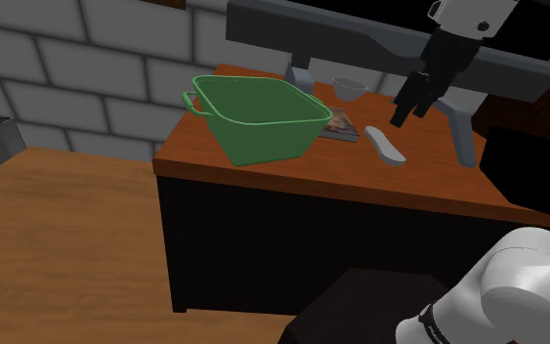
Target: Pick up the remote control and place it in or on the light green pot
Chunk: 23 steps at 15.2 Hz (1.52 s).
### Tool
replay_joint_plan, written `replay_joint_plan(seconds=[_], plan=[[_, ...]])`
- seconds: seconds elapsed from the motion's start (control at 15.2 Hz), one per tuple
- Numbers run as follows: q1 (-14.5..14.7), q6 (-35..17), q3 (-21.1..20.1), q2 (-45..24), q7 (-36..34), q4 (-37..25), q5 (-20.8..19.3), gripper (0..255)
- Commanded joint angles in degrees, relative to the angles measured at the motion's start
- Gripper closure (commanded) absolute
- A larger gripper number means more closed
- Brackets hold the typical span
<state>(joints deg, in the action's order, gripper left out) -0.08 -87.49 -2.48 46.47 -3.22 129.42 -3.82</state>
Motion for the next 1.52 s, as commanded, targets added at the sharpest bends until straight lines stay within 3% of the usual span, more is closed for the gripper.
replay_joint_plan(seconds=[0.0,1.19,1.45], plan=[[0.0,0.0,0.0,0.0,0.0,0.0,0.0,0],[-12.3,-15.9,14.8,-24.8,-7.2,-4.7,0.1,0],[-12.6,-18.6,15.4,-25.8,-7.3,-2.8,0.2,0]])
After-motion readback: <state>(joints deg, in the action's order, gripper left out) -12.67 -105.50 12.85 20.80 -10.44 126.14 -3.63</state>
